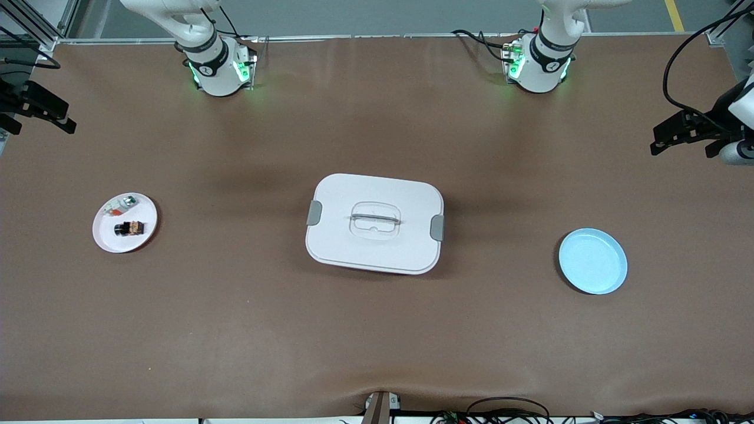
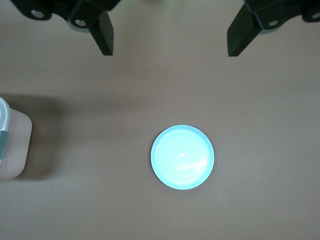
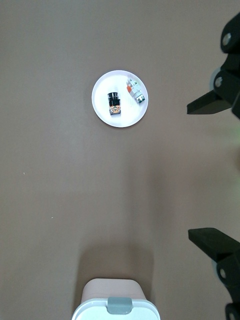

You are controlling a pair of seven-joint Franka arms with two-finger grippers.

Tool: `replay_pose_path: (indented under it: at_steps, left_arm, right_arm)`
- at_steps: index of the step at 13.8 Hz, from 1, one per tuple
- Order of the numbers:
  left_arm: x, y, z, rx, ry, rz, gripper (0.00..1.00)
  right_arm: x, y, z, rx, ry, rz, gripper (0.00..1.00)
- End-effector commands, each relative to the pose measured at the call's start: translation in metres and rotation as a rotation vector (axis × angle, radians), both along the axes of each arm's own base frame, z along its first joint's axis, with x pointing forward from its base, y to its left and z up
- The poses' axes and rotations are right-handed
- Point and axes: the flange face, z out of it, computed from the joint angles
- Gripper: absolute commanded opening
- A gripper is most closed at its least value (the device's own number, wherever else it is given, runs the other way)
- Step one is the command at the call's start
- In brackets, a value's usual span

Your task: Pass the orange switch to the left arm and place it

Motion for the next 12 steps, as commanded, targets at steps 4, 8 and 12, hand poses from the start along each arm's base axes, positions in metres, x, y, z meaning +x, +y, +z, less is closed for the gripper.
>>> replay_pose_path:
  at_steps: [4, 8, 12]
  left_arm:
    - [0.0, 0.002, 0.009, 0.003, -0.006, -0.01, 1.0]
    - [0.0, 0.0, 0.009, 0.002, -0.006, -0.012, 1.0]
    - [-0.001, -0.002, 0.01, 0.002, -0.008, -0.013, 1.0]
  right_arm:
    - [-0.005, -0.006, 0.006, -0.011, -0.013, -0.013, 1.0]
    - [0.007, -0.022, -0.019, -0.009, 0.047, -0.036, 1.0]
    - [0.019, -0.032, -0.029, -0.004, 0.053, -0.057, 1.0]
